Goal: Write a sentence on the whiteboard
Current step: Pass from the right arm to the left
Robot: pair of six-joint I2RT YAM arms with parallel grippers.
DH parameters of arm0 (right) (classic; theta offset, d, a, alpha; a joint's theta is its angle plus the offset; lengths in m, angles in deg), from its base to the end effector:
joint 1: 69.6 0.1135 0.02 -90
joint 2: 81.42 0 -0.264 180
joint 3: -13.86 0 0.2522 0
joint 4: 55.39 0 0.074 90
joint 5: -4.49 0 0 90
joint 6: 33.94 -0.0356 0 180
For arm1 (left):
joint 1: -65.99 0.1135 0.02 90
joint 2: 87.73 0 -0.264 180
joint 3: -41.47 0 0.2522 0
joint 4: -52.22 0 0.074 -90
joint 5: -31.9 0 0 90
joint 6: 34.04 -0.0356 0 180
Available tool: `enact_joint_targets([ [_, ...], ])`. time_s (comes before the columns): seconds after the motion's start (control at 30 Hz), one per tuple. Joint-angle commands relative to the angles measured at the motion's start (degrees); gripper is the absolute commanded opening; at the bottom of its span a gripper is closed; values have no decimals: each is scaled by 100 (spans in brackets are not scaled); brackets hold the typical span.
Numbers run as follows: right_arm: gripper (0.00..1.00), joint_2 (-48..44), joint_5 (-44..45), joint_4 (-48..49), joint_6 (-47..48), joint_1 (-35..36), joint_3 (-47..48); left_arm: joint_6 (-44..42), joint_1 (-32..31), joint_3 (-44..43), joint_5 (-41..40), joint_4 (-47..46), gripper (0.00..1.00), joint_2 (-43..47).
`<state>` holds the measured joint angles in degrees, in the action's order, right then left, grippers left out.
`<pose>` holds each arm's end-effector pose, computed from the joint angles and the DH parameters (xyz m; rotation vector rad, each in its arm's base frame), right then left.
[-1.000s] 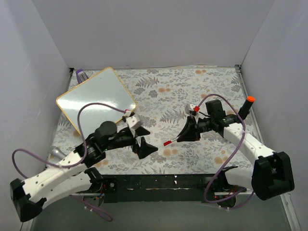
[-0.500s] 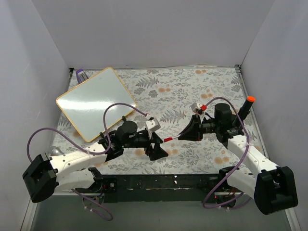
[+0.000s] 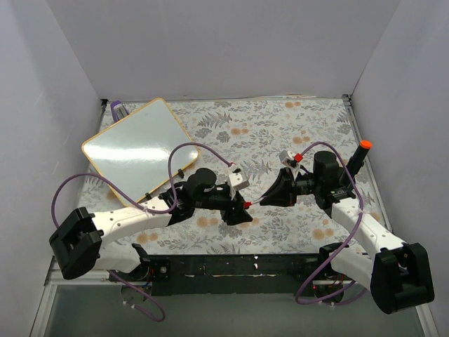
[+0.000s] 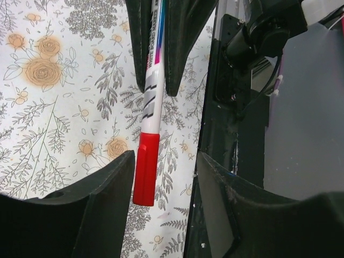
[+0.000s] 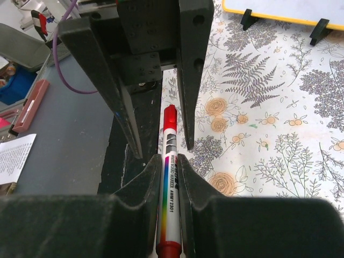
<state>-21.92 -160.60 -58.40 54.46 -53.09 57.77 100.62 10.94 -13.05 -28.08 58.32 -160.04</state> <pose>0.1894 0.0920 0.2467 -1.1142 1.5132 1.4345 0.1434 -0.2362 0.2455 0.6067 2.2498 -1.5387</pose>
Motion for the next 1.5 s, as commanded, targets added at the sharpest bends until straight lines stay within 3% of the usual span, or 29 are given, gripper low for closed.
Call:
enact_joint_targets([
  [0.0,1,0,-225,244,-7,-17,-36,-283,-32,-292,92,230,43,-63],
  [0.13,1,43,-278,156,125,-17,-36,-344,-41,-372,66,309,26,-81],
  [0.2,1,61,-296,95,143,-16,-27,-371,-32,-390,13,327,27,-72],
  [0.27,1,79,-331,60,143,-8,-27,-397,-32,-425,-31,362,37,-64],
  [0.43,1,114,-348,-63,406,36,-18,-406,-33,-451,-49,336,39,-55],
  [0.57,1,158,-349,-300,635,45,52,-450,-32,-548,48,353,28,-204],
  [0.6,1,149,-340,-353,687,45,61,-459,-32,-600,48,370,17,-222],
  [0.7,1,131,-340,-441,828,54,70,-564,-32,-671,48,528,5,-266],
  [0.8,1,149,-270,-756,1065,89,131,-704,-33,-732,30,730,0,-240],
  [1.1,1,219,-24,-1487,1839,229,316,-968,-41,-926,-260,1478,0,-20],
  [1.27,1,228,82,-1715,2111,282,368,-995,-32,-952,-365,1557,6,68],
  [1.47,1,263,275,-2040,2454,379,430,-1091,-33,-1057,-374,1741,0,138],
])
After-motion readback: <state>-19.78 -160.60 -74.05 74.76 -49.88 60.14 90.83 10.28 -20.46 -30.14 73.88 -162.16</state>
